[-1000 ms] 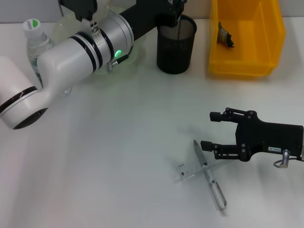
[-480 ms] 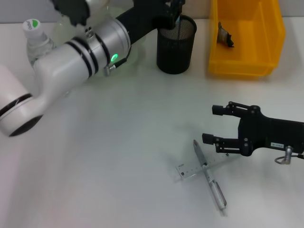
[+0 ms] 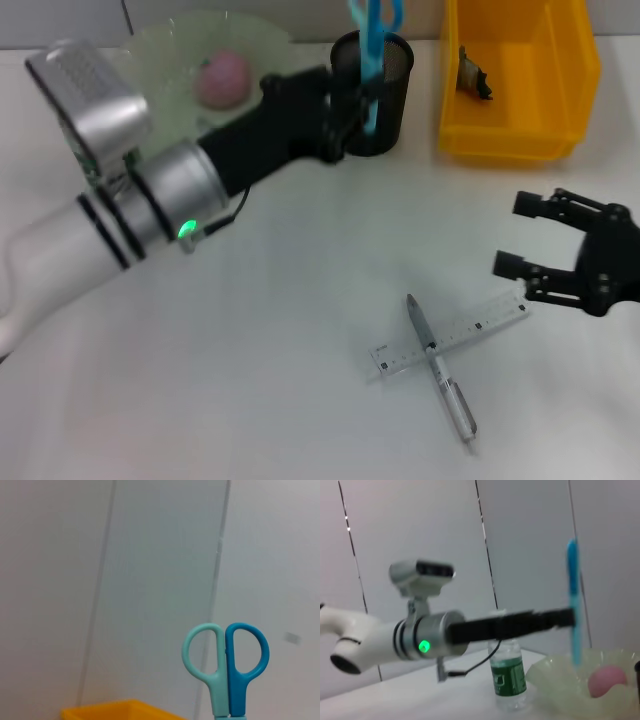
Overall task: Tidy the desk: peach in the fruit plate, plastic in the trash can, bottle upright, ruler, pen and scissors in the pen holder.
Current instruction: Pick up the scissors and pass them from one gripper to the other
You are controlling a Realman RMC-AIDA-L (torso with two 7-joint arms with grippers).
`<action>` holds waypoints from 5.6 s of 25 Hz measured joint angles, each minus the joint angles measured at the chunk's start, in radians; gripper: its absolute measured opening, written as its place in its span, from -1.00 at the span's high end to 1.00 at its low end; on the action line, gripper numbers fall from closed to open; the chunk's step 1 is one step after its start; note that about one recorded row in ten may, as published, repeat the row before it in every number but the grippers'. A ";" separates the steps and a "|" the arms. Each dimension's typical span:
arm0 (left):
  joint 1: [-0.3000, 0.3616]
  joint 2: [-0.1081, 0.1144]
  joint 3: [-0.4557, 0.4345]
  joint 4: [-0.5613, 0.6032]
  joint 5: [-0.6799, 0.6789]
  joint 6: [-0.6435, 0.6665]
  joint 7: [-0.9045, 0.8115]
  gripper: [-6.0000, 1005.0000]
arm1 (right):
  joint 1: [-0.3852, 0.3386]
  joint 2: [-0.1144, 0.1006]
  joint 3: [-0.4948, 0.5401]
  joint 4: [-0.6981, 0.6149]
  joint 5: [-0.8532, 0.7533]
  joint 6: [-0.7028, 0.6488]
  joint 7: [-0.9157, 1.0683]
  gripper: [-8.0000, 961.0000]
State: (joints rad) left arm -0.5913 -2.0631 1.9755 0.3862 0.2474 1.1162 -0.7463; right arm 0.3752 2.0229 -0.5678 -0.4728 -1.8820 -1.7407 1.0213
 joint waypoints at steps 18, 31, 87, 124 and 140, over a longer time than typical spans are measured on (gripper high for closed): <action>0.021 0.095 -0.104 -0.112 0.431 0.386 -0.259 0.53 | 0.026 -0.048 0.048 -0.042 -0.001 -0.200 0.132 -0.72; -0.019 0.080 -0.147 -0.100 0.520 0.437 -0.276 0.53 | 0.115 -0.058 0.038 -0.038 -0.006 -0.240 0.245 -0.72; 0.082 -0.017 0.209 0.082 -0.310 -0.114 0.291 0.53 | 0.124 0.063 0.060 0.280 0.274 0.055 -0.141 -0.72; 0.084 -0.017 0.348 0.171 -0.516 -0.232 0.550 0.52 | 0.292 0.069 0.112 0.551 0.370 0.298 -0.480 -0.51; 0.084 -0.017 0.350 0.171 -0.513 -0.233 0.600 0.52 | 0.297 0.068 0.112 0.550 0.365 0.300 -0.469 0.37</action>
State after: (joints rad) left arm -0.5071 -2.0799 2.3255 0.5568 -0.2651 0.8834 -0.1460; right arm 0.6720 2.0907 -0.4561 0.0773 -1.5175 -1.4407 0.5518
